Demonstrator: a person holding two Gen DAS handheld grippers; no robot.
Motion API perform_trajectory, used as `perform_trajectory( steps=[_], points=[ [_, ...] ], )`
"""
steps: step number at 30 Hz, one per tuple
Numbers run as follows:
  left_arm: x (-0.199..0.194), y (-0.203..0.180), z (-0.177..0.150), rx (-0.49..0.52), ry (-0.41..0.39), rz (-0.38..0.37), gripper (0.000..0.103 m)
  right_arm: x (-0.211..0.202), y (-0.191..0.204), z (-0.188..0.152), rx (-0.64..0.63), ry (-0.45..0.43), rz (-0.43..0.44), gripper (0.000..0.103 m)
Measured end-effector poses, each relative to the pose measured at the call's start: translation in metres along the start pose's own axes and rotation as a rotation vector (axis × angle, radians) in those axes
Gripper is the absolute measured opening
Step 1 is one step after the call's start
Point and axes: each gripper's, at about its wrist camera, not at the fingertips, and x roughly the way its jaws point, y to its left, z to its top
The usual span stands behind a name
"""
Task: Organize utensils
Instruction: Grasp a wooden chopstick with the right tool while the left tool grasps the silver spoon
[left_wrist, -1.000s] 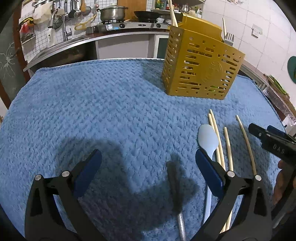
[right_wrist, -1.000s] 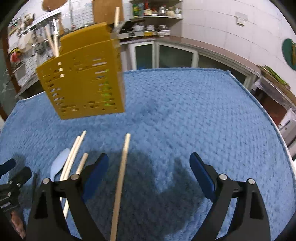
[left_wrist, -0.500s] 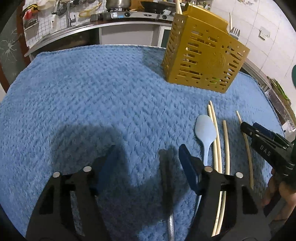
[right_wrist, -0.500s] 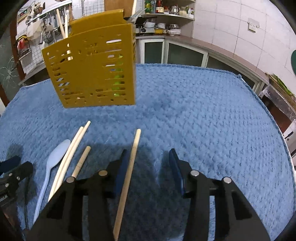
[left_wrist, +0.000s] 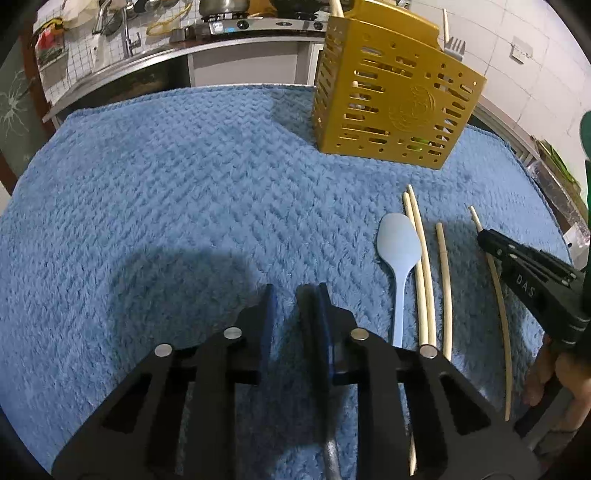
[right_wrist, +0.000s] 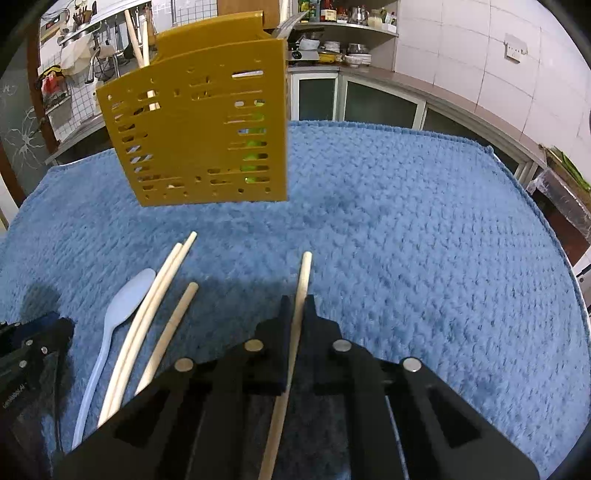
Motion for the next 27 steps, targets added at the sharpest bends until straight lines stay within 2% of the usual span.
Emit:
perform_trajectory(
  steps=[3, 7, 11, 19, 27],
  points=[
    [0.001, -0.002, 0.000, 0.001, 0.003, 0.010, 0.020, 0.004, 0.001, 0.001, -0.006, 0.016, -0.002, 0.010],
    [0.008, -0.008, 0.005, 0.026, -0.011, 0.020, 0.020, 0.005, 0.002, 0.003, -0.004, 0.009, -0.004, 0.009],
    [0.010, -0.006, 0.010, 0.019, -0.025, 0.011, 0.008, 0.002, 0.000, 0.001, 0.012, 0.011, 0.022, 0.007],
    [0.014, -0.007, 0.014, 0.031, -0.061, -0.007, 0.008, -0.011, -0.006, -0.009, 0.005, -0.018, 0.058, 0.006],
    [-0.002, 0.000, 0.016, 0.001, -0.126, -0.058, 0.008, -0.019, -0.023, -0.009, 0.084, -0.035, 0.128, 0.006]
  ],
)
